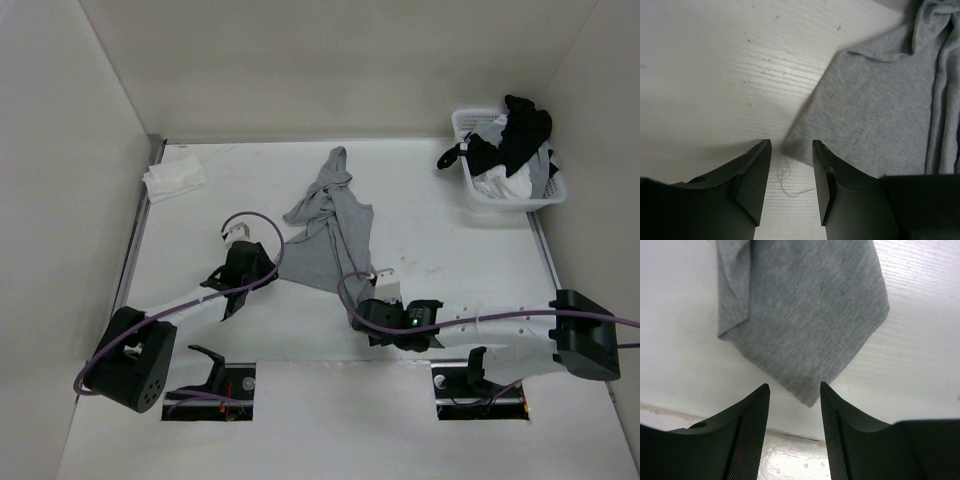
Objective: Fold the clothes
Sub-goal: Flatten the tank top out
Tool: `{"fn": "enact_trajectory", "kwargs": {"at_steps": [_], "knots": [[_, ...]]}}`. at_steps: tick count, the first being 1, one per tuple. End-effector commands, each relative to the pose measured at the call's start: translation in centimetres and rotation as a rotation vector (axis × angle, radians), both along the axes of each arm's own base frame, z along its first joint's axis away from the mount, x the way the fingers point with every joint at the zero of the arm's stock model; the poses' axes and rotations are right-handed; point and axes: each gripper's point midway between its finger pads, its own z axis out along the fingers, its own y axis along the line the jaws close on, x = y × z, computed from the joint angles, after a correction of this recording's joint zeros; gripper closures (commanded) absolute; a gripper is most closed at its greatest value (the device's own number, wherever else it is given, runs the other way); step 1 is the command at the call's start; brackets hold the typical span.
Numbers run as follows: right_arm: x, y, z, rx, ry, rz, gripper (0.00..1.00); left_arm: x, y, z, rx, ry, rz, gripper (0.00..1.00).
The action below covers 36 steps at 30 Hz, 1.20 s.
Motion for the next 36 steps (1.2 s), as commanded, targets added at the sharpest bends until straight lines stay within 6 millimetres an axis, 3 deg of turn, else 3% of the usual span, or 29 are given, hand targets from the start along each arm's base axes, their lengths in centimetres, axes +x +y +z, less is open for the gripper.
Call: {"fn": "enact_trajectory", "kwargs": {"at_steps": [1, 8, 14, 20, 23, 27, 29, 36], "knots": [[0.7, 0.7, 0.9, 0.061, -0.039, -0.001, 0.50, 0.0, -1.2, 0.3, -0.017, 0.012, -0.048, 0.62], [1.5, 1.4, 0.7, 0.095, -0.061, 0.007, 0.50, -0.3, -0.2, -0.5, 0.061, 0.054, -0.021, 0.64], [1.5, 1.3, 0.7, 0.104, -0.064, 0.011, 0.51, 0.2, -0.6, -1.2, 0.079, 0.074, -0.029, 0.75], [1.8, 0.9, 0.5, 0.111, -0.067, -0.004, 0.51, 0.2, -0.2, -0.8, 0.080, 0.068, -0.022, 0.92], [1.6, 0.5, 0.2, 0.088, -0.054, 0.001, 0.55, 0.4, 0.1, 0.6, 0.058, 0.033, -0.005, 0.97], [0.7, 0.7, 0.0, 0.063, -0.023, 0.058, 0.63, 1.5, 1.8, 5.0, 0.007, -0.082, 0.069, 0.98], [0.2, 1.0, -0.1, 0.050, -0.014, 0.099, 0.64, 1.8, 2.4, 6.3, -0.019, -0.111, 0.097, 0.98], [-1.2, 3.2, 0.0, -0.007, -0.022, 0.265, 0.62, 1.6, 2.3, 5.5, -0.021, -0.094, 0.093, 0.98]]}}
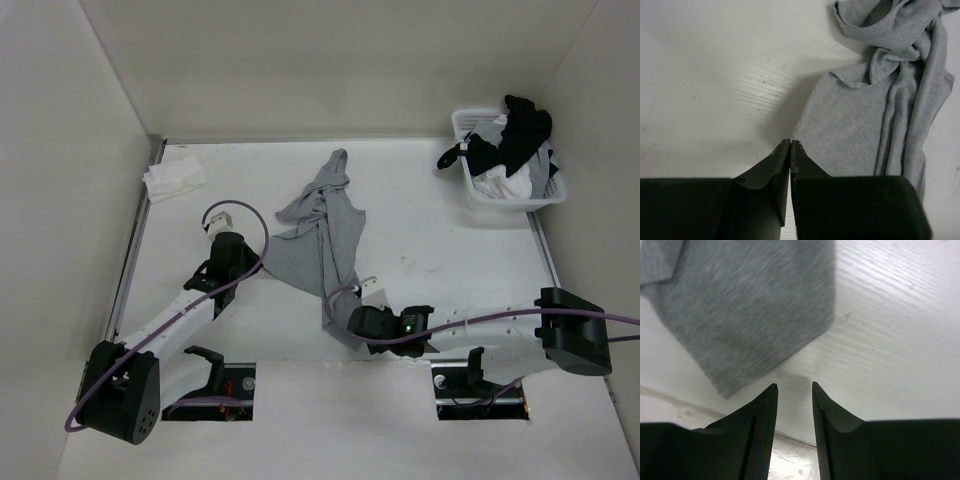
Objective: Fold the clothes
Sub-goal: Flatten the tank top out
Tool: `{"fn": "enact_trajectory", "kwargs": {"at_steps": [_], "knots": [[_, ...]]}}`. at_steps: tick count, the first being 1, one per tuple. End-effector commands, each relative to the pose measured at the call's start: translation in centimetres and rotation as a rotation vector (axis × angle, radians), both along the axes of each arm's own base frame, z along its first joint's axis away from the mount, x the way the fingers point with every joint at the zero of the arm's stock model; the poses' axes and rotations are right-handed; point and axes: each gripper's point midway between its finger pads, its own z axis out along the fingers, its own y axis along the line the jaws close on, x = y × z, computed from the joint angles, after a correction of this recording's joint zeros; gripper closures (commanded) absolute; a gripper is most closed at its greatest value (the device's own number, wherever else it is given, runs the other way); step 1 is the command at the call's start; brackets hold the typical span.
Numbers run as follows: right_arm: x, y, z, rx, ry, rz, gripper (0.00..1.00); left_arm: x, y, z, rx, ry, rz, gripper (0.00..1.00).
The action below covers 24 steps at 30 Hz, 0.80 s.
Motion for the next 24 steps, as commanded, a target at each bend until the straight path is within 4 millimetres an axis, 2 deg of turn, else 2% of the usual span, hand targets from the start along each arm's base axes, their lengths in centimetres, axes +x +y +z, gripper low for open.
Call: {"fn": "enact_trajectory", "kwargs": {"at_steps": [1, 7, 12, 17, 24], "knots": [[-0.7, 2.7, 1.3, 0.020, -0.022, 0.131, 0.62, 0.4, 0.0, 0.5, -0.015, -0.012, 0.008, 0.97], [-2.8, 6.2, 2.6, 0.086, -0.044, 0.314, 0.62, 0.3, -0.2, 0.5, -0.017, -0.015, 0.003, 0.97], [-3.0, 7.7, 3.5, 0.120, -0.067, 0.363, 0.62, 0.2, -0.3, 0.4, -0.018, -0.018, -0.001, 0.96], [-3.5, 9.0, 2.7, 0.126, -0.045, 0.418, 0.62, 0.3, -0.3, 0.4, -0.020, -0.021, -0.002, 0.96], [-3.3, 8.9, 1.1, 0.074, -0.045, 0.424, 0.64, 0.2, -0.3, 0.5, -0.027, -0.022, -0.004, 0.96]]}}
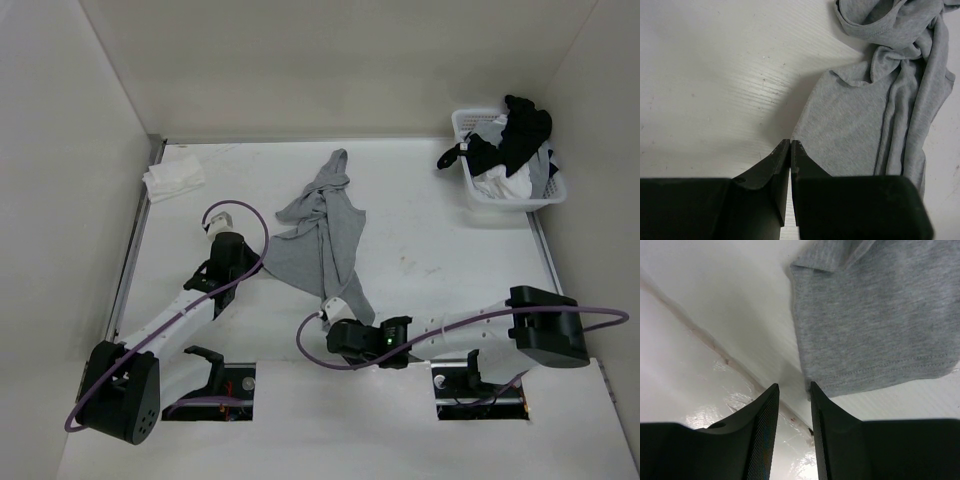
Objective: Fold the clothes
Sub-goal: Flatten the tank top out
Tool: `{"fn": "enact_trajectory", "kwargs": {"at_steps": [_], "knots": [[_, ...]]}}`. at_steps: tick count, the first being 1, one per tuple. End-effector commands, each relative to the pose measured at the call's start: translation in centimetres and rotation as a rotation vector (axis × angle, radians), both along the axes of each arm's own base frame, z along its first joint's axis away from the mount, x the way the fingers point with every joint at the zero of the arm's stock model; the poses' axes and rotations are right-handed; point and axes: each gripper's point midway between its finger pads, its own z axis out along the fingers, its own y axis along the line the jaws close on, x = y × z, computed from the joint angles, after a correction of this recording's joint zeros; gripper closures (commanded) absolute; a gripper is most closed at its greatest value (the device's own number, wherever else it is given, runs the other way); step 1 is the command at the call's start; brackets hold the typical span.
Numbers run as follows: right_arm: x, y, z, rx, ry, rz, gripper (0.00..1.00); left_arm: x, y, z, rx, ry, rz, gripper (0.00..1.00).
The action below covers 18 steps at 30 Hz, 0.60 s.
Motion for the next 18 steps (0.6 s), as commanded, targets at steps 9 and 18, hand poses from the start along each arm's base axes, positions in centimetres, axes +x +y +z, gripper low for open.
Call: {"fn": "enact_trajectory", "kwargs": {"at_steps": [9, 18], "knots": [[1.3, 1.9, 3.7, 0.108, -0.083, -0.024, 0.68, 0.3, -0.4, 0.8, -0.025, -0.036, -0.005, 0.96], [0.7, 0.8, -0.7, -0.021, -0.037, -0.028, 0.68, 0.2, -0.3, 0.6, -0.038, -0.034, -0.005, 0.96]]}}
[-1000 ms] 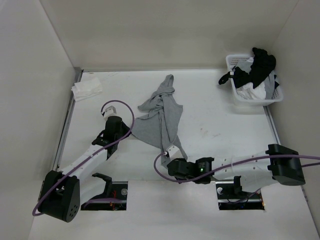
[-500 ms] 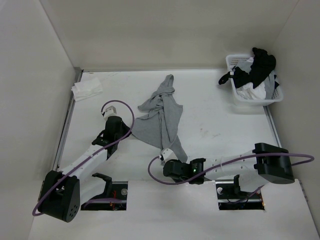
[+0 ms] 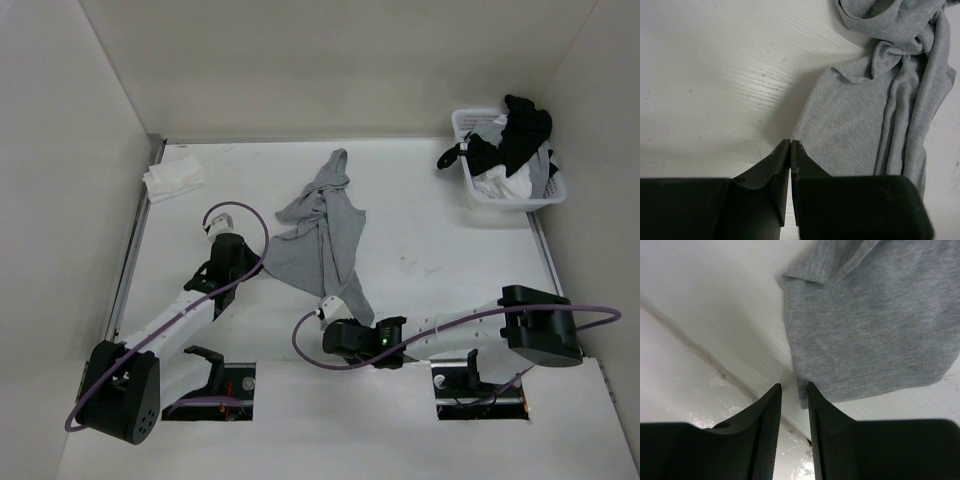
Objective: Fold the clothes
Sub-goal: Flatten the tank top out
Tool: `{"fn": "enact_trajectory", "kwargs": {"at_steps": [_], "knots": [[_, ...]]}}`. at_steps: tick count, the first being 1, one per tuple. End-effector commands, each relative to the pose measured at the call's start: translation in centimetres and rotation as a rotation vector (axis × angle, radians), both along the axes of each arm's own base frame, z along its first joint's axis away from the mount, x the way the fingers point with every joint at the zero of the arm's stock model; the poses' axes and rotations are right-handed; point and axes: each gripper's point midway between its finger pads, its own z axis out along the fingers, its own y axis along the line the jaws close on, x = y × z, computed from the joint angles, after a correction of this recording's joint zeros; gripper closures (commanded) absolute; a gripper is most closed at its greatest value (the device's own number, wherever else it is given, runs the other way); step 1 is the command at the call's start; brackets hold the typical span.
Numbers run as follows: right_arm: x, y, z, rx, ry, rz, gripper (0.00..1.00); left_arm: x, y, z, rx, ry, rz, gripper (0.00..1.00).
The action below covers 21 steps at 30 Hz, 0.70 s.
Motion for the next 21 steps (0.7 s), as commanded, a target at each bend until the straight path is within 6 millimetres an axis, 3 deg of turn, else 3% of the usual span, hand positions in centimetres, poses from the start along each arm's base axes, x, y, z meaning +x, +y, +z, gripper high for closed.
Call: {"fn": "enact_trajectory", "kwargs": {"at_steps": [1, 11, 21], "knots": [[-0.1, 0.3, -0.6, -0.012, 0.001, -0.012, 0.68, 0.5, -0.2, 0.9, -0.029, -0.042, 0.000, 0.96], [0.3, -0.4, -0.1, 0.010, -0.016, -0.047, 0.70, 0.5, -0.1, 1.3, -0.036, -0.054, 0.001, 0.96], [0.3, -0.9, -0.7, 0.025, 0.005, -0.097, 0.95, 0.6, -0.2, 2.2, -0.045, -0.077, 0.001, 0.96]]}}
